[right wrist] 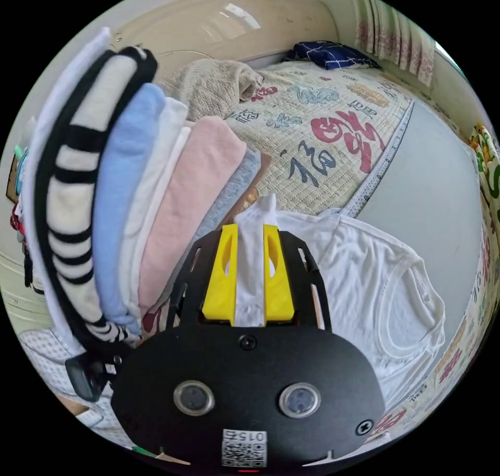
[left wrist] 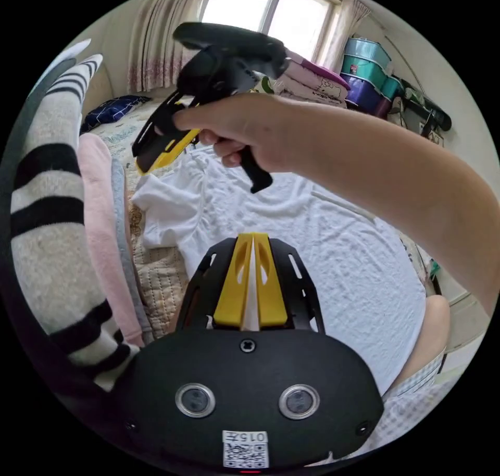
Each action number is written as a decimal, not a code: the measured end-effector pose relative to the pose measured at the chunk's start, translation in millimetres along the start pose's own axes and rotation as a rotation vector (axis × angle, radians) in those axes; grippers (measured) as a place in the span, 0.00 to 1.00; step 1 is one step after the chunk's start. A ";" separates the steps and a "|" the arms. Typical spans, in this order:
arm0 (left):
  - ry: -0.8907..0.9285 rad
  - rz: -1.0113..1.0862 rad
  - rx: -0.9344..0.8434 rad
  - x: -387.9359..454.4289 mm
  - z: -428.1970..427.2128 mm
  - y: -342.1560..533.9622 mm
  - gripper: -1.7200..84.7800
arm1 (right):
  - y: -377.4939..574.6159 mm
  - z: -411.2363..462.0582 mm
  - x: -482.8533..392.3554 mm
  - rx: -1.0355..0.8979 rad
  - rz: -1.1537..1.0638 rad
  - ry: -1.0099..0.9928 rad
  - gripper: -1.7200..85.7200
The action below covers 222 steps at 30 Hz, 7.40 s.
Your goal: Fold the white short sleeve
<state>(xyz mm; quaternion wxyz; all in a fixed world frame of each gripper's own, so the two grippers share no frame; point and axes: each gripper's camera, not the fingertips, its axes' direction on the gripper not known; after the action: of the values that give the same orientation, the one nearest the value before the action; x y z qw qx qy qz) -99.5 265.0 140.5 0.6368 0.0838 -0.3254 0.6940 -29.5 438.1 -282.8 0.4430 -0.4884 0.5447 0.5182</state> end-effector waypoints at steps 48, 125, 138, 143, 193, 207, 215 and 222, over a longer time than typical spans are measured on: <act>-0.092 0.269 -0.097 14.2 87.0 -26.9 0.07 | 212.3 -205.0 107.4 0.292 0.380 -0.054 0.14; 0.259 0.423 0.040 16.4 -17.9 -120.8 0.02 | 450.3 -622.3 -236.2 0.400 0.256 0.025 0.03; 0.365 0.719 -0.286 160.9 21.2 78.1 0.01 | 644.1 -569.4 -363.0 0.056 0.165 -0.083 0.01; 0.320 0.761 -0.321 186.4 18.9 102.6 0.01 | 655.6 -582.2 -373.5 -0.010 0.100 -0.069 0.01; 0.007 -0.499 0.177 -193.1 -66.6 273.2 0.07 | 639.7 -554.3 25.7 0.562 0.952 -0.094 0.03; -0.011 -0.411 0.137 -206.4 -79.3 270.2 0.05 | 704.8 -478.5 -111.9 0.619 0.656 0.192 0.06; 0.016 -0.404 0.114 -215.8 -94.8 260.7 0.04 | 660.8 -335.9 -394.7 0.374 -0.059 -0.075 0.09; 0.040 -0.358 0.083 -218.0 -109.3 245.4 0.02 | 683.5 -189.4 -508.0 0.179 -0.089 -0.021 0.12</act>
<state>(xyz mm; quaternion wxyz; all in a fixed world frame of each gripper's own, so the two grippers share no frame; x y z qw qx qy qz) -259.1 150.8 -144.5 0.7524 0.1526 -0.2638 0.5840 -636.3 276.6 323.0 0.5132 -0.4652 0.5617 0.4525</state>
